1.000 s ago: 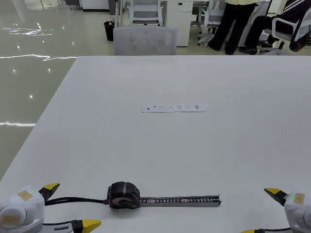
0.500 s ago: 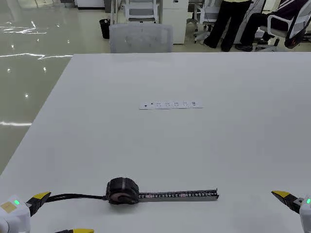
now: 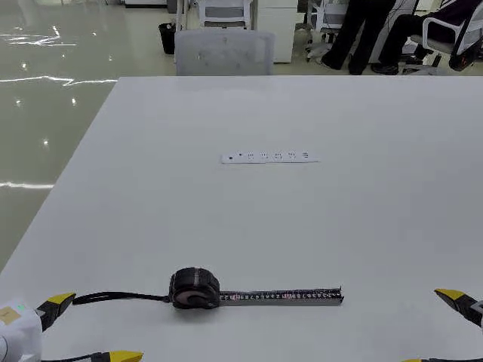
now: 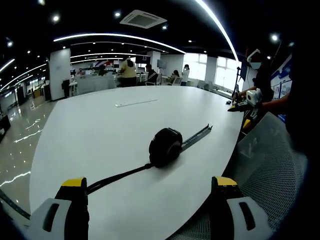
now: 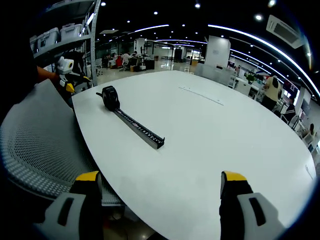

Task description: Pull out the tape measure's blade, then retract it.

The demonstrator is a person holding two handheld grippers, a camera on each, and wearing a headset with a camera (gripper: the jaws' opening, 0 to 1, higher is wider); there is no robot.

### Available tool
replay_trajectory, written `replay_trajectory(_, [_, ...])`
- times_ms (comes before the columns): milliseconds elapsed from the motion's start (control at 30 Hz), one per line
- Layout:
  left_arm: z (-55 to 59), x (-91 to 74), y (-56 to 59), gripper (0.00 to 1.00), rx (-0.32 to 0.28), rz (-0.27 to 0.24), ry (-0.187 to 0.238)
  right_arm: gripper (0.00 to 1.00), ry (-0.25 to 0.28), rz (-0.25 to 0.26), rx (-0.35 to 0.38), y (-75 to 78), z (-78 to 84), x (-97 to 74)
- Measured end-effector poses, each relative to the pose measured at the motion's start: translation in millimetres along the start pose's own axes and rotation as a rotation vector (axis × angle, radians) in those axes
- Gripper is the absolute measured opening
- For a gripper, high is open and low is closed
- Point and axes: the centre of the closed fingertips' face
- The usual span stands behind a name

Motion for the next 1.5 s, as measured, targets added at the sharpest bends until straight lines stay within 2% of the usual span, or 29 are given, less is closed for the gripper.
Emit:
replay_trajectory(200, [-2.2,3.6,4.4,1.00,0.009,0.007,0.008,1.00,-0.003,-0.009,-0.007,-3.6,0.9,0.9])
replay_trajectory(533, [-2.0,7.7,6.0,1.00,0.020,0.012,-0.011,1.00,-0.005,-0.016,-0.013,-4.6,5.1,-0.2])
replay_trajectory(700, [-6.4,10.3,3.7,1.00,0.024,0.011,-0.006,1.00,-0.003,-0.023,-0.013,-5.9,4.5,0.1])
replay_trajectory(1100, [-6.3,13.9,9.6,1.00,0.028,0.011,-0.021,0.99,-0.009,-0.031,-0.019,-4.6,4.6,0.0])
replay_trajectory(1233, [-13.3,13.6,9.1,1.00,0.025,0.001,-0.012,0.99,-0.014,-0.042,-0.032,-6.9,2.2,0.3])
replay_trajectory(1333, [-17.8,16.9,11.5,1.00,0.024,-0.002,-0.016,0.99,-0.021,-0.059,-0.048,-9.4,-1.2,0.8])
replay_trajectory(1400, [-14.2,20.4,14.5,0.99,0.030,-0.003,-0.063,0.98,-0.024,-0.066,-0.057,-10.1,-4.9,1.2])
replay_trajectory(1500, [-18.7,24.8,23.2,1.00,0.028,0.016,-0.047,0.98,-0.030,-0.075,-0.060,-9.8,-5.6,3.1])
Point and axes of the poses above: the centre of the closed fingertips' face, and the gripper's own axes: x roughly forward along the fingers, y roughly to its right, z roughly out of its underside, and after that the axes turned 1 degree about -x, right-handed
